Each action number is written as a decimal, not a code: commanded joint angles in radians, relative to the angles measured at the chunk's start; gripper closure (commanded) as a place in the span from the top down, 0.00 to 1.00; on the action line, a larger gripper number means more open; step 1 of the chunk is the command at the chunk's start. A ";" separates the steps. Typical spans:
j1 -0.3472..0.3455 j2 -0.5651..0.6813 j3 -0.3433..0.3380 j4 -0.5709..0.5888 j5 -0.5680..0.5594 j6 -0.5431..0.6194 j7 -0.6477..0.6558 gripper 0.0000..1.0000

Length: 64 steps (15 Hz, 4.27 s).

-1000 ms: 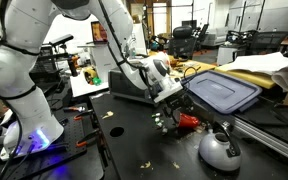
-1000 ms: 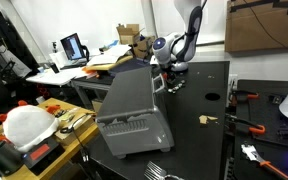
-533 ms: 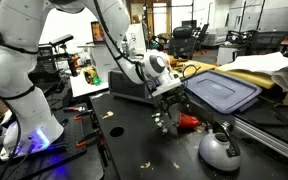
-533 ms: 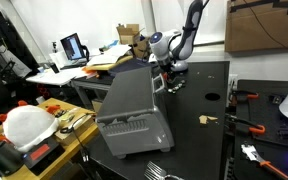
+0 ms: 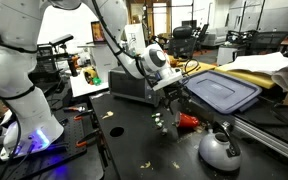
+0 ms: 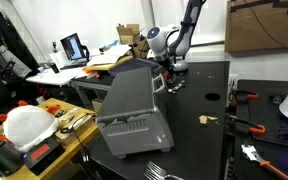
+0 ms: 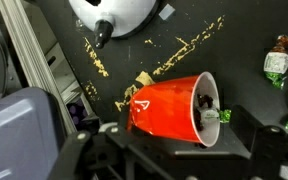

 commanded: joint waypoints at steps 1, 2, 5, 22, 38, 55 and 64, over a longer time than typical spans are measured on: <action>0.013 -0.012 -0.015 0.013 -0.025 -0.022 0.016 1.00; 0.011 -0.008 -0.016 0.018 -0.030 -0.017 0.015 1.00; 0.014 0.001 -0.024 0.023 -0.064 0.000 0.043 1.00; 0.023 0.139 -0.107 0.121 -0.373 0.208 0.287 0.66; 0.028 0.108 -0.099 0.093 -0.540 0.187 0.459 0.01; -0.108 -0.008 0.039 -0.030 -0.052 0.068 -0.114 0.01; -0.106 -0.078 0.098 0.025 0.339 -0.224 -0.518 0.01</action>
